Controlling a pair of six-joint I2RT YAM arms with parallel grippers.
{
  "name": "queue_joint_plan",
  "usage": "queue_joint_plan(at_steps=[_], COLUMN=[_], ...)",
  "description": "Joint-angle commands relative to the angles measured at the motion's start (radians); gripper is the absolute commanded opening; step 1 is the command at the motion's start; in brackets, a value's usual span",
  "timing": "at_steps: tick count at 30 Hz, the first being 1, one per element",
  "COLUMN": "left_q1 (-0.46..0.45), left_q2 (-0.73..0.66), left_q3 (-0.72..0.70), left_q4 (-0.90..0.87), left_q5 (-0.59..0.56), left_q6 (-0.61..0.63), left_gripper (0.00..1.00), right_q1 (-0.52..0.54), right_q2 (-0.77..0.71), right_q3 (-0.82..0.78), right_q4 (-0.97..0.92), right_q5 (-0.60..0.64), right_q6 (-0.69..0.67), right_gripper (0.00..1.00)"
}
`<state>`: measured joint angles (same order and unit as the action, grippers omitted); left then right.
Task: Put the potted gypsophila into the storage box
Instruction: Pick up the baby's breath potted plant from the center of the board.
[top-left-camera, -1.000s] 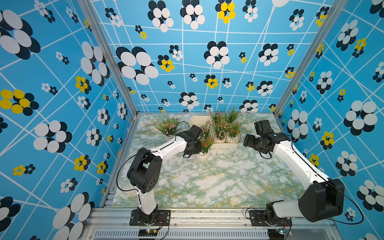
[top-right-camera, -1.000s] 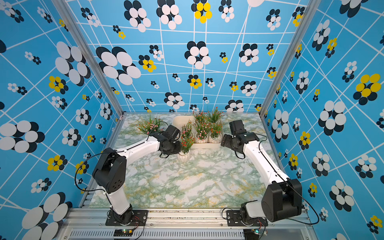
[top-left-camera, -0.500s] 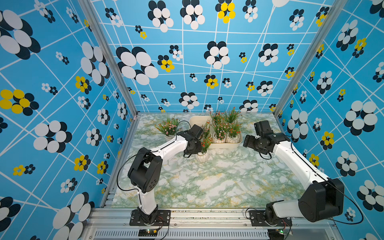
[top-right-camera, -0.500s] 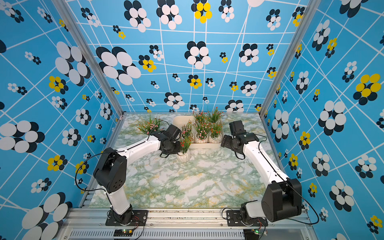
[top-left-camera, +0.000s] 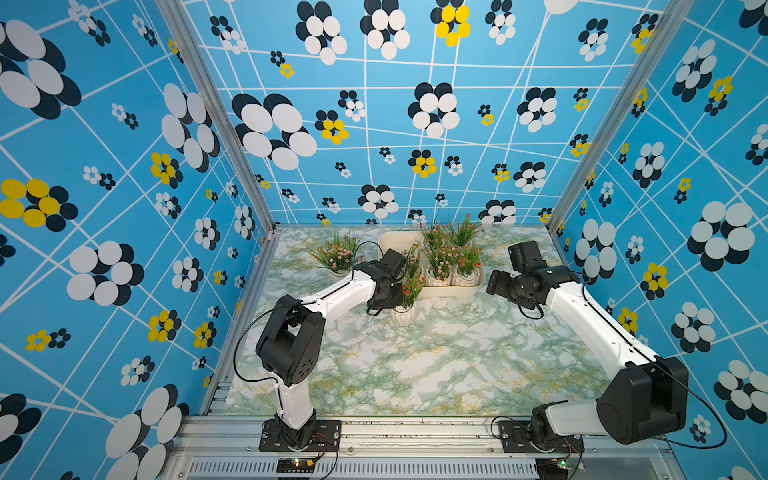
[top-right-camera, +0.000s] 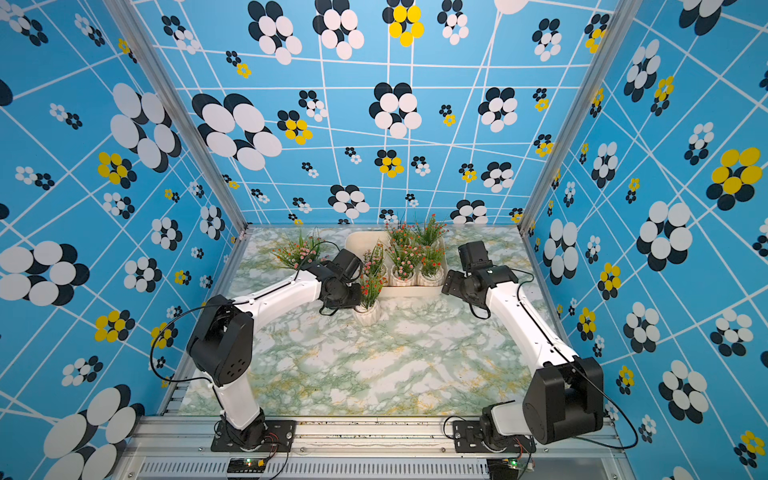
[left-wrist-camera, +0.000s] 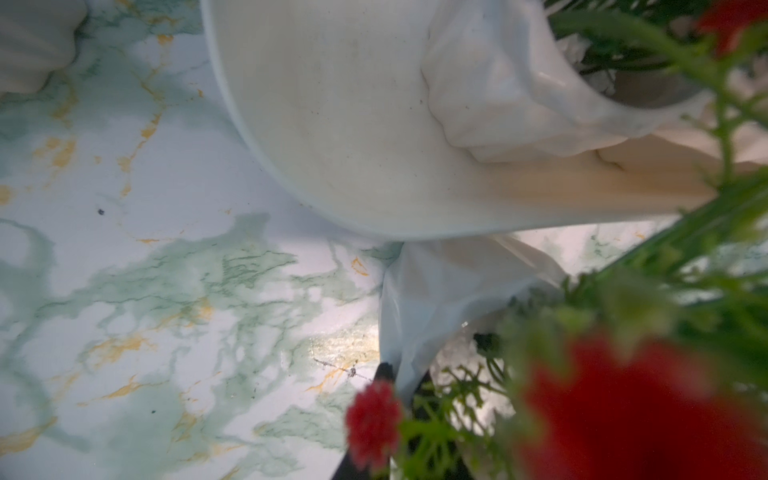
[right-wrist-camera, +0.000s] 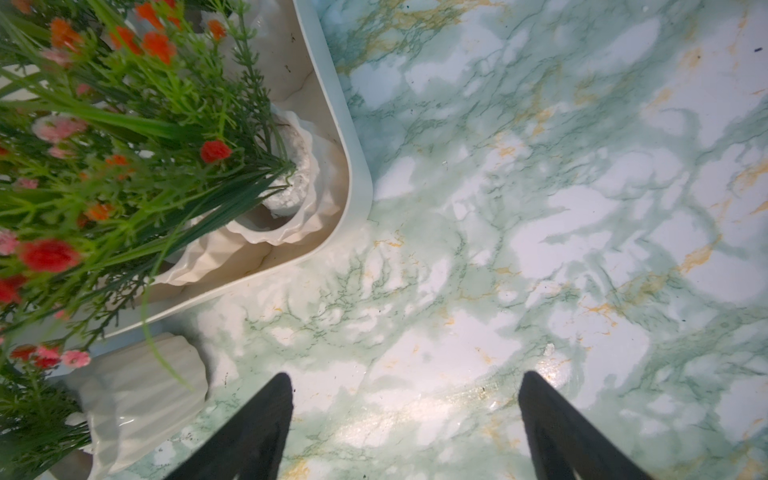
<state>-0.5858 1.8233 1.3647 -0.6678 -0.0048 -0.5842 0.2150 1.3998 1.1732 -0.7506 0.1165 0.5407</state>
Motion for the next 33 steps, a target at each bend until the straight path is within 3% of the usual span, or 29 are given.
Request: queue_joint_plan(at_steps=[1, 33], left_q1=[0.002, 0.084], left_q2=[-0.022, -0.112], left_q3=[0.042, 0.056], left_q4=[-0.059, -0.141], left_q5=[0.002, -0.036], left_q6=[0.029, 0.062], left_gripper=[0.0, 0.0], right_q1=[-0.005, -0.005], right_q2=[-0.004, 0.042], right_q3=[0.008, -0.007], right_q4=[-0.023, 0.025], right_q5=[-0.011, -0.032], right_q6=[0.025, 0.016], right_gripper=[0.88, 0.88])
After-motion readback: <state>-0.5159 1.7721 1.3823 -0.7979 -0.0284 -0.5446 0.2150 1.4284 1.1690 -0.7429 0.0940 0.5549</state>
